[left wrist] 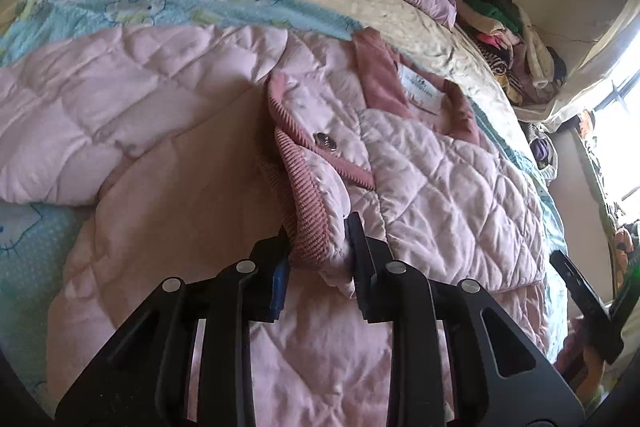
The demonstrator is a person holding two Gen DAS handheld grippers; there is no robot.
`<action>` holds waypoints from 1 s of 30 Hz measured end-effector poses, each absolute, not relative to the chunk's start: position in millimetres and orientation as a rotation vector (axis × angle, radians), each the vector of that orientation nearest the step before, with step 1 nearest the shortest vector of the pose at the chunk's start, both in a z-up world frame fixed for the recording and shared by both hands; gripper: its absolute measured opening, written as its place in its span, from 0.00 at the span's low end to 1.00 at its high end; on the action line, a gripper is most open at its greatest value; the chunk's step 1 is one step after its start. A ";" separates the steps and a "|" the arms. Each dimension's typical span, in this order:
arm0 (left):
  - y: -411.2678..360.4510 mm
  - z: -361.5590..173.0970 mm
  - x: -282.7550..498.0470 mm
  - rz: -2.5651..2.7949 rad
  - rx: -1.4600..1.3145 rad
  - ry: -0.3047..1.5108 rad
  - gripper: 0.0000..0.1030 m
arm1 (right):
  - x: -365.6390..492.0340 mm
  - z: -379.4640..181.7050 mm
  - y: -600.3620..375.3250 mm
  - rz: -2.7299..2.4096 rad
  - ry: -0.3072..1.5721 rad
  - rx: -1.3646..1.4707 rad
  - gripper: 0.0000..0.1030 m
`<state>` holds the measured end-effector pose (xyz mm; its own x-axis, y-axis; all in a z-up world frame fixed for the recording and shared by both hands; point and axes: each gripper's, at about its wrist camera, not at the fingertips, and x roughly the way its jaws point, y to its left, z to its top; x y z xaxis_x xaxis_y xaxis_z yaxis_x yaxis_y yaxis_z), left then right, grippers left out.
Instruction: Fold large clothes
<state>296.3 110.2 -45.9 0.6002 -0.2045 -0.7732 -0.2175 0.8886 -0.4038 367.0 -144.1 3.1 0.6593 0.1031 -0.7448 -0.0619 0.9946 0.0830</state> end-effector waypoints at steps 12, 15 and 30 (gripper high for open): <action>109.7 -49.7 295.1 0.013 -0.485 0.947 0.28 | 397.4 -59.3 -157.4 0.041 1.007 0.099 0.70; 109.3 -46.8 293.9 0.021 -0.477 0.942 0.31 | 393.6 -55.2 -156.4 0.028 0.998 0.103 0.71; 113.3 -13.1 263.5 0.063 -0.459 0.901 0.91 | 329.1 5.1 -157.7 0.069 0.870 0.193 0.95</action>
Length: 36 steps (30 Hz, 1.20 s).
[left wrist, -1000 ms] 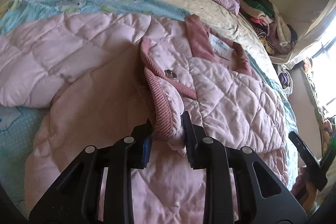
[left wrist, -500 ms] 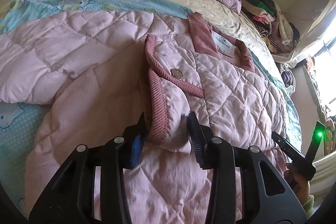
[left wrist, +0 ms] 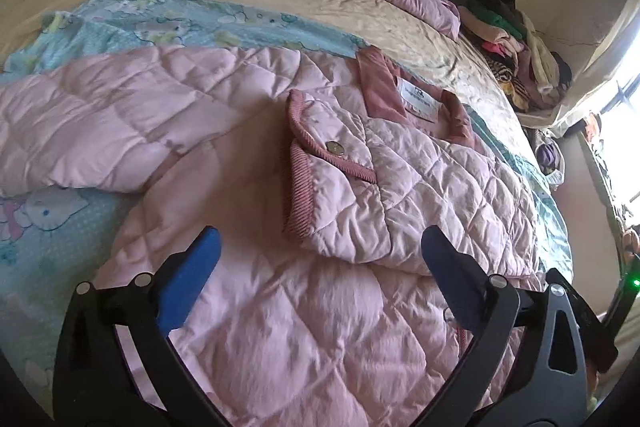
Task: Fold large clothes
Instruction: 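Move the left tool toward the cuff of the other sleeve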
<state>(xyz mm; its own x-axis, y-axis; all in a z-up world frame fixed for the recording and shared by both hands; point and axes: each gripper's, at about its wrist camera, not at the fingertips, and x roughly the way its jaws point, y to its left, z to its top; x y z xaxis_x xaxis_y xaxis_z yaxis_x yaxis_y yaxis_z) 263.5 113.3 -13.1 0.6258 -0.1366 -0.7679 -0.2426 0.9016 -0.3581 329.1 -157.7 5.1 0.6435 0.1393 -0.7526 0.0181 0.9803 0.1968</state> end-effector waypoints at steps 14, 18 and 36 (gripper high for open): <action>127.5 20.9 217.7 0.158 -0.401 0.795 0.91 | 292.3 47.5 -115.0 0.145 0.800 0.173 0.96; 139.2 25.5 205.4 0.176 -0.402 0.779 0.91 | 286.2 58.1 -95.3 0.168 0.777 0.138 0.96; 182.0 29.9 168.0 0.219 -0.455 0.755 0.91 | 266.4 93.7 -13.0 0.275 0.710 0.031 0.96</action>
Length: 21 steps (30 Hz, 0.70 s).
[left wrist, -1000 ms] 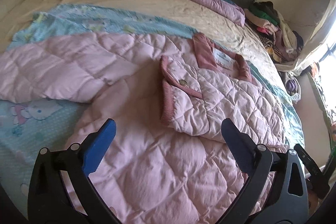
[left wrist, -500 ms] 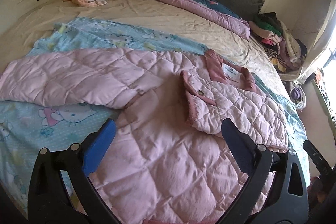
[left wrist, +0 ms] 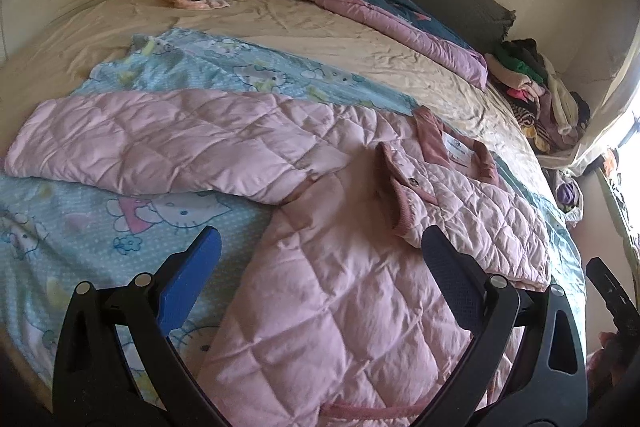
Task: Fold large clothes
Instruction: 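Move the left tool toward the cuff of the other sleeve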
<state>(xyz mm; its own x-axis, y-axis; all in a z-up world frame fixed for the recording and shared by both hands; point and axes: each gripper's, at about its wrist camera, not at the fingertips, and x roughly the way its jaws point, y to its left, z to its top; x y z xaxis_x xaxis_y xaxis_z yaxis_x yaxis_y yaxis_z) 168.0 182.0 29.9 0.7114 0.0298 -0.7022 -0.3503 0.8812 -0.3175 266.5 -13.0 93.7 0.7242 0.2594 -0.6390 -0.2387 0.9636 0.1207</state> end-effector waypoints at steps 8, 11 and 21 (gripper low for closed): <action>204.2 25.8 156.2 0.250 -0.487 0.754 0.91 | 262.1 98.7 22.8 0.326 0.708 -0.007 0.96; 215.4 23.5 150.2 0.267 -0.506 0.749 0.91 | 261.1 100.9 34.7 0.347 0.705 -0.025 0.96; 255.5 11.2 135.2 0.337 -0.573 0.745 0.91 | 261.7 99.5 90.7 0.440 0.712 -0.077 0.96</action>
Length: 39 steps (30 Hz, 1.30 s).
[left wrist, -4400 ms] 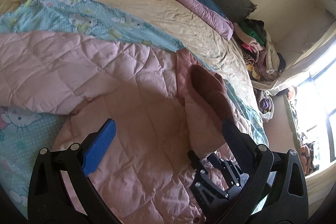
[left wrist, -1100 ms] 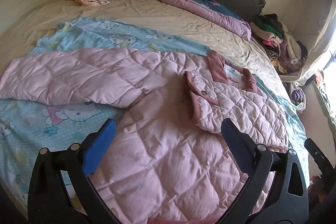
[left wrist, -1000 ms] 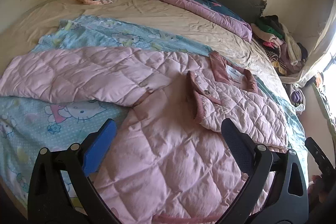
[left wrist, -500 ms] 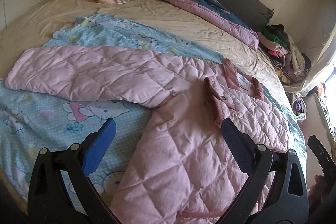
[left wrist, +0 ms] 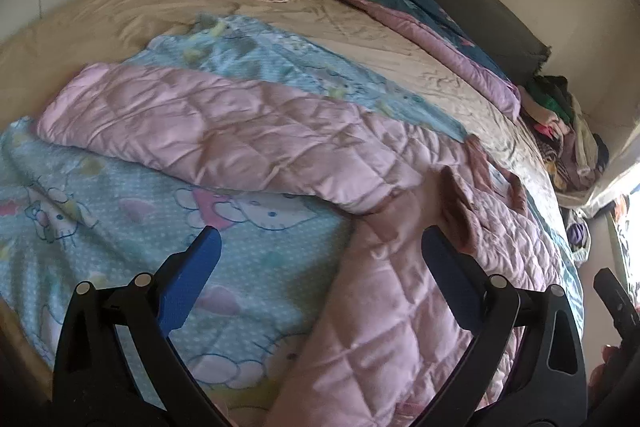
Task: Fold large clothes
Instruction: 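Move the left tool toward the cuff of the other sleeve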
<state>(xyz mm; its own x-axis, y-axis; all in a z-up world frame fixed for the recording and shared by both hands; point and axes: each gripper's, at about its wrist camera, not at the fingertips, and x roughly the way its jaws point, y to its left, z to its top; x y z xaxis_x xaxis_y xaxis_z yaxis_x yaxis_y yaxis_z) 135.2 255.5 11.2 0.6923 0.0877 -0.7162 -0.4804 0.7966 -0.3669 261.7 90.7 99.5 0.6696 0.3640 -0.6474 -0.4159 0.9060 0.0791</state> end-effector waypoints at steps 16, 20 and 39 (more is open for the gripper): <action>310.8 -21.7 122.3 0.406 -0.666 0.761 0.91 | 262.0 72.5 166.5 0.545 0.757 -0.179 0.96; 323.9 -29.7 123.0 0.419 -0.688 0.760 0.91 | 263.7 64.5 180.7 0.561 0.768 -0.198 0.96; 389.3 -63.4 127.0 0.494 -0.830 0.736 0.91 | 276.2 35.3 203.3 0.568 0.826 -0.215 0.96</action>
